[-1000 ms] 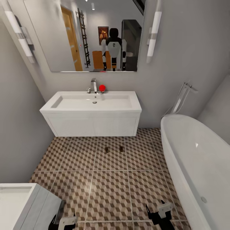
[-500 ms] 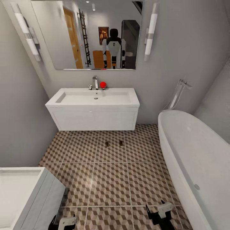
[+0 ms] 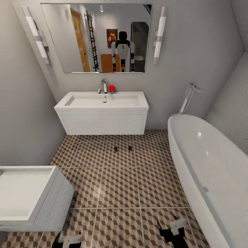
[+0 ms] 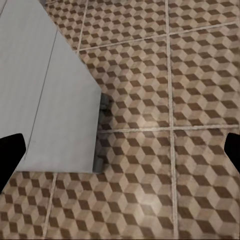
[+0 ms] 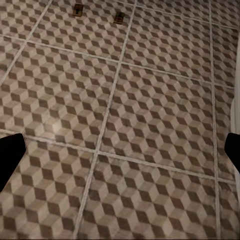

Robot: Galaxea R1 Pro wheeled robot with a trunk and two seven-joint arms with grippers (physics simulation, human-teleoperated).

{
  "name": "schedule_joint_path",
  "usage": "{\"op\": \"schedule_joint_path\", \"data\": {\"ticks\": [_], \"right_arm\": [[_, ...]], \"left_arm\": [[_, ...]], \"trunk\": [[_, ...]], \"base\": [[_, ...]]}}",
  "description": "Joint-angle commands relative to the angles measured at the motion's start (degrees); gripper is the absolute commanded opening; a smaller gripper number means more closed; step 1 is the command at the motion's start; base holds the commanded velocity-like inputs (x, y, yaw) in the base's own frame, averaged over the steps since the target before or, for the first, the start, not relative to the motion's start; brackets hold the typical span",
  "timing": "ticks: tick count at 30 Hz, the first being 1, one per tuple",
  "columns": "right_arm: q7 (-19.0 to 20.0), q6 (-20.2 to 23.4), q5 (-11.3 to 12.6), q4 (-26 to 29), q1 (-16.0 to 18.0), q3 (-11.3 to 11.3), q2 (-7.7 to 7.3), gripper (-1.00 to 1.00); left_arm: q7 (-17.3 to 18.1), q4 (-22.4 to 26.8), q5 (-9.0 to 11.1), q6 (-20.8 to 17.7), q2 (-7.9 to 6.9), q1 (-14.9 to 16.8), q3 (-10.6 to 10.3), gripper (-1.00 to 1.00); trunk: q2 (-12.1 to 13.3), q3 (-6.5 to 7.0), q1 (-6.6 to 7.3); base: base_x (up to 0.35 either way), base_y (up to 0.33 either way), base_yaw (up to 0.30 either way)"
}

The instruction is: Take the four mousetraps from the cabinet in the bathroom and place them on the bathroom floor. Make sure all four end up on the same floor surface, and ensure that at least two of them are either under or directly next to the same bathroom sink.

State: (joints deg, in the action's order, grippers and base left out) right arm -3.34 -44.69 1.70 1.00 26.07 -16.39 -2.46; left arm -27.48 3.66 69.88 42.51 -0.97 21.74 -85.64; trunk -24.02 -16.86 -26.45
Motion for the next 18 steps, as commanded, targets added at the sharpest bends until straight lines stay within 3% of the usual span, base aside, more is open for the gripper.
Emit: {"op": "schedule_joint_path", "data": {"ticks": [1,8,18], "right_arm": [[-0.3,-0.1,0.2,0.0,0.0,-0.5,0.0,1.0],[-0.3,-0.1,0.2,0.0,0.0,-0.5,0.0,1.0],[-0.3,-0.1,0.2,0.0,0.0,-0.5,0.0,1.0]], "left_arm": [[-0.6,0.2,0.2,0.0,-0.07,0.0,-0.5,1.0],[-0.6,0.2,0.2,0.0,-0.08,0.0,-0.5,1.0],[-0.6,0.2,0.2,0.0,-0.02,0.0,-0.5,1.0]], "trunk": [[-0.1,-0.09,0.01],[-0.1,-0.09,0.01],[-0.1,-0.1,0.01]], "base": [[-0.334,0.0,0.0],[-0.269,0.0,0.0],[-0.041,0.0,0.004]]}}
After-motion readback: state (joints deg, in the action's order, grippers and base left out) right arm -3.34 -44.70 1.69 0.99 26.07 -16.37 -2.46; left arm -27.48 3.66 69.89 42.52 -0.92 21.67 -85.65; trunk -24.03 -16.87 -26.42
